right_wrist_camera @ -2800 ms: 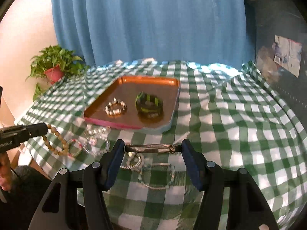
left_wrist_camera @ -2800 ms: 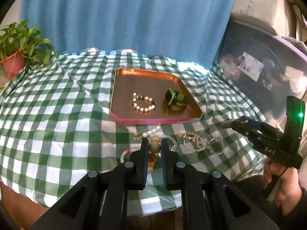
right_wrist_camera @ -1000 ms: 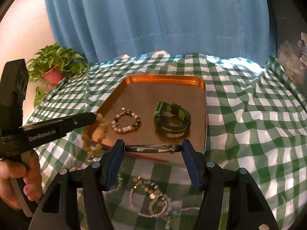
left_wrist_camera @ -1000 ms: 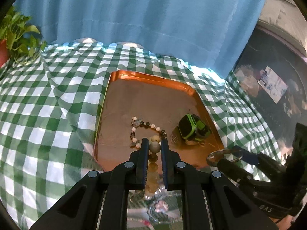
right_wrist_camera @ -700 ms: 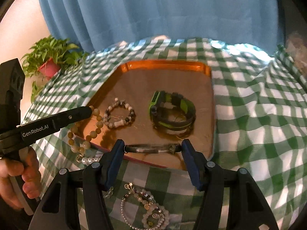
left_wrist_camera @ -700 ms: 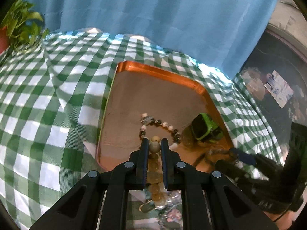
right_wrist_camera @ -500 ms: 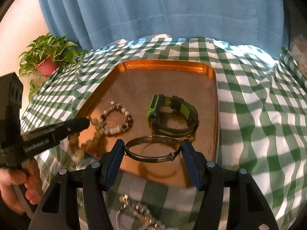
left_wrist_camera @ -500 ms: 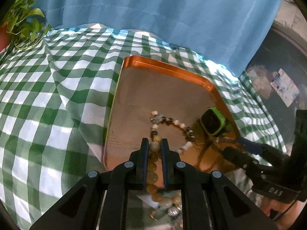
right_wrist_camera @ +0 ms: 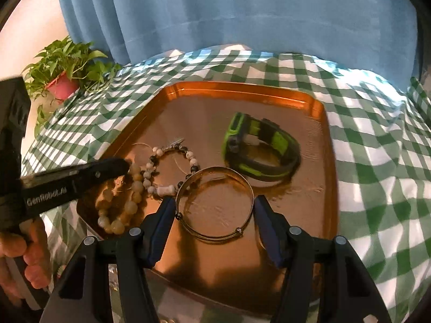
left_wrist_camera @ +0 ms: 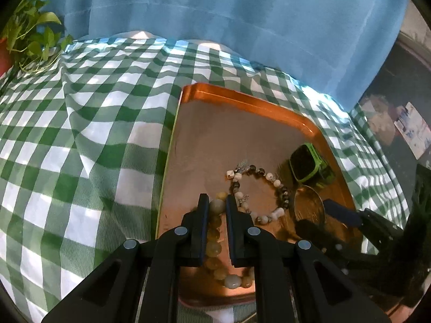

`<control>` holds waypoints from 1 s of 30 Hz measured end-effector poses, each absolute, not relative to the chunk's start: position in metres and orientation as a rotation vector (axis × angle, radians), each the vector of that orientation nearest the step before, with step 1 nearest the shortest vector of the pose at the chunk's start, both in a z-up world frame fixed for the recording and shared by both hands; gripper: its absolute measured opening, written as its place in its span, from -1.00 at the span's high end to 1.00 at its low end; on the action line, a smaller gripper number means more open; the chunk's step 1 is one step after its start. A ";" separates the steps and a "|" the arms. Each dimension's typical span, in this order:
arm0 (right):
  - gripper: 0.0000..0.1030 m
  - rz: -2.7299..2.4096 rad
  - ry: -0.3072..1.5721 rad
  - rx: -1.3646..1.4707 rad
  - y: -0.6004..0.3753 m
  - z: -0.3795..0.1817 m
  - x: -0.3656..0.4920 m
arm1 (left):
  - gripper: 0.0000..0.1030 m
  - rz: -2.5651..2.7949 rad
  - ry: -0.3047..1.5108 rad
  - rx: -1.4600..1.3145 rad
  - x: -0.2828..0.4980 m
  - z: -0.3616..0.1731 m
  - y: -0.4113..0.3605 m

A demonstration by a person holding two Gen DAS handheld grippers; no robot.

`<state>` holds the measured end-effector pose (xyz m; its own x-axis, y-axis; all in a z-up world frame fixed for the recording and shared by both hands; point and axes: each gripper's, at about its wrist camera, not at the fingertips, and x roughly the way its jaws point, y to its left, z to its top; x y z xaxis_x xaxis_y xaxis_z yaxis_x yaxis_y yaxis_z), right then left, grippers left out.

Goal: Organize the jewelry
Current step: 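Lower the beige bracelet into the tray with the left gripper while the right drops the bangle, then grasp the green bead bracelet with the right gripper while the left grasps the pink bracelet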

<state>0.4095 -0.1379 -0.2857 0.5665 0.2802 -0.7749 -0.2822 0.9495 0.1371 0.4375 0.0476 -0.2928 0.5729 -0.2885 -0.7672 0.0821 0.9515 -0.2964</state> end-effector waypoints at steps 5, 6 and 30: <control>-0.10 0.306 0.916 -0.020 -0.134 -0.285 0.411 | 0.75 -0.206 0.942 -0.197 0.438 -0.295 0.039; -0.10 0.305 0.917 -0.020 -0.134 -0.286 0.411 | 0.75 -0.211 0.948 -0.201 0.438 -0.295 0.038; -0.78 0.225 0.839 -0.015 -0.153 -0.260 0.376 | -0.66 -0.222 0.823 -0.111 0.380 -0.266 0.037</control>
<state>0.3765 -0.1525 -0.2601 0.6461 0.1921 -0.7387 -0.2042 0.9760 0.0752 0.3800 0.0371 -0.2665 0.6584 -0.2384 -0.7140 0.1525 0.9711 -0.1837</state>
